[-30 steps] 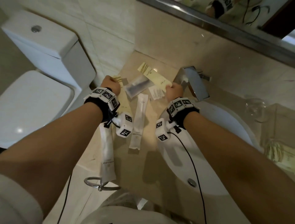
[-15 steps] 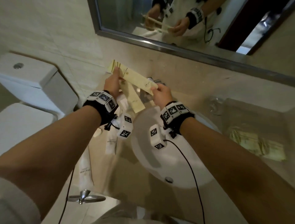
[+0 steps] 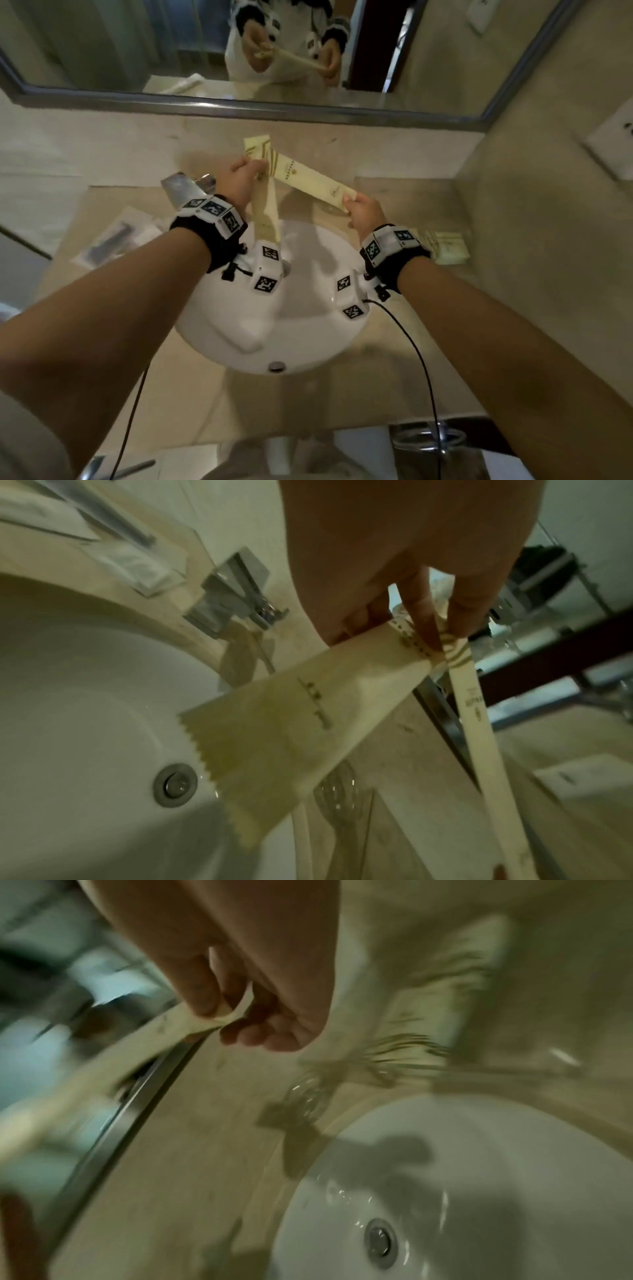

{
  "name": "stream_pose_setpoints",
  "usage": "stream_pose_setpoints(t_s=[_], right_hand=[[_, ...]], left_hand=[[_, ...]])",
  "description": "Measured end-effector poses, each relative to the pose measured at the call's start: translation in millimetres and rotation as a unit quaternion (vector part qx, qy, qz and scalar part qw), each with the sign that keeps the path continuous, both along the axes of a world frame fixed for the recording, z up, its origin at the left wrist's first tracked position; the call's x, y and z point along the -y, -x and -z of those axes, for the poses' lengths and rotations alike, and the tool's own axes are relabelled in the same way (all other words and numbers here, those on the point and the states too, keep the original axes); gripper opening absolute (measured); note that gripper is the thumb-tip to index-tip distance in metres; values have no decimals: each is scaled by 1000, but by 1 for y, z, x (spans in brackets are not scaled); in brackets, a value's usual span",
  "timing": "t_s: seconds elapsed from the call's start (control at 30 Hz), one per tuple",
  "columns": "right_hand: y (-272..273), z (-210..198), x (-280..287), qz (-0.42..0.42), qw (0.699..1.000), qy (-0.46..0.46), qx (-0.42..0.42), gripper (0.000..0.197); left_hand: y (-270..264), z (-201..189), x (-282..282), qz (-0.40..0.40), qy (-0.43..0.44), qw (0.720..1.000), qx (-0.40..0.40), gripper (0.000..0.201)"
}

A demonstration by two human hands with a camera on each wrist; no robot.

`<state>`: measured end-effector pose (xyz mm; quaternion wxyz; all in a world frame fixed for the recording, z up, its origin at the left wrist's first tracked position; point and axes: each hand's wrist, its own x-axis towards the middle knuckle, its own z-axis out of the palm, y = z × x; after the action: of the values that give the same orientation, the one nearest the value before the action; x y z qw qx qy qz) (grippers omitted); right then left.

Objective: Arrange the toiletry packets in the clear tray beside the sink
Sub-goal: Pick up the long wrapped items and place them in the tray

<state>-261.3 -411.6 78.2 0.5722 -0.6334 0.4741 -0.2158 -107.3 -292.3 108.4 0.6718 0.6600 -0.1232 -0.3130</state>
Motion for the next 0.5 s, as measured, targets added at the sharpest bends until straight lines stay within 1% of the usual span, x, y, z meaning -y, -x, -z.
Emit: stream_pose_setpoints(t_s=[0.03,0.07,0.13,0.17,0.23,0.3,0.37,0.43,0.5], right_hand=[[14,2,8,34,998,-49,27,29],[32,3,17,75,989,-108,63,25],[64,4,29,134,961,-197,140,15],[80,6,35,155,949,-220,166,14],[105,11,44,175,938,-235,184,14],[129,17,54,194,935,-234,183,15],[151,27,68,220,934,-232,157,12],[173,38,82,244,939,-220,105,15],[189,47,93,258,944,-204,29,17]], left_hand=[[9,3,9,26,-10,1000,9,22],[22,6,20,52,-20,998,19,21],[45,15,38,93,-41,994,44,19],[56,19,47,111,-55,991,55,19],[77,28,61,140,-88,983,74,22],[96,42,77,169,-116,975,82,24],[110,54,88,189,-133,969,85,21],[121,67,99,193,-146,966,87,19],[127,76,105,191,-158,965,87,25]])
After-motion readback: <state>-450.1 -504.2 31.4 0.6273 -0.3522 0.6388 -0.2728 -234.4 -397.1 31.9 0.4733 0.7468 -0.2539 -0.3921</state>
